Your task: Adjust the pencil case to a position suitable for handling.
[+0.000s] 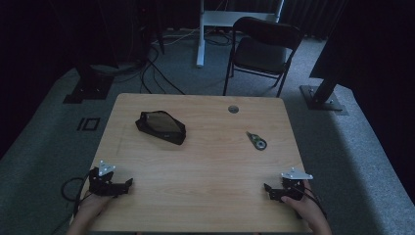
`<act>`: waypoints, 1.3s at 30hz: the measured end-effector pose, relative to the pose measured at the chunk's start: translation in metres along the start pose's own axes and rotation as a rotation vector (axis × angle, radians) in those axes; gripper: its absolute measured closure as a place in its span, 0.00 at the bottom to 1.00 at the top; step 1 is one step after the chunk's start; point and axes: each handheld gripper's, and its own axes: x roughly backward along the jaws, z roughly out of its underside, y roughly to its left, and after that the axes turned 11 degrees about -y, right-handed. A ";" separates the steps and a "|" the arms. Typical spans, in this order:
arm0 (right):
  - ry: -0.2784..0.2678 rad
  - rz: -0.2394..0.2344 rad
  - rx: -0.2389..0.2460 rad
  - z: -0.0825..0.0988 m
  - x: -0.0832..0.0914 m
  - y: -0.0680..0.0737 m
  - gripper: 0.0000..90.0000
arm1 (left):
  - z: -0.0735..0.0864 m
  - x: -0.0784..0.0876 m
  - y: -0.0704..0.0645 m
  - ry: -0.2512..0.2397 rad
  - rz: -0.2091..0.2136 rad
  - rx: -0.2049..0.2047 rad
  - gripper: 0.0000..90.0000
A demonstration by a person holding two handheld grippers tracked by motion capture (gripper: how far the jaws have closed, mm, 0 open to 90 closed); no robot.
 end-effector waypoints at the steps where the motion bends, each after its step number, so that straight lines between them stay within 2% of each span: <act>1: 0.000 0.000 0.000 0.000 0.000 0.000 0.12 | 0.000 0.000 0.000 0.000 0.000 0.000 0.00; 10: 0.000 -0.010 0.005 0.000 0.000 0.001 0.12 | 0.000 0.000 0.000 0.000 -0.003 0.002 0.01; 26: -0.005 0.004 -0.008 -0.001 -0.002 0.005 0.13 | 0.000 -0.001 0.000 0.001 -0.005 0.003 0.01; 39: -0.024 -0.041 0.026 -0.016 -0.016 0.015 0.13 | -0.001 -0.001 0.000 0.001 -0.007 0.003 0.00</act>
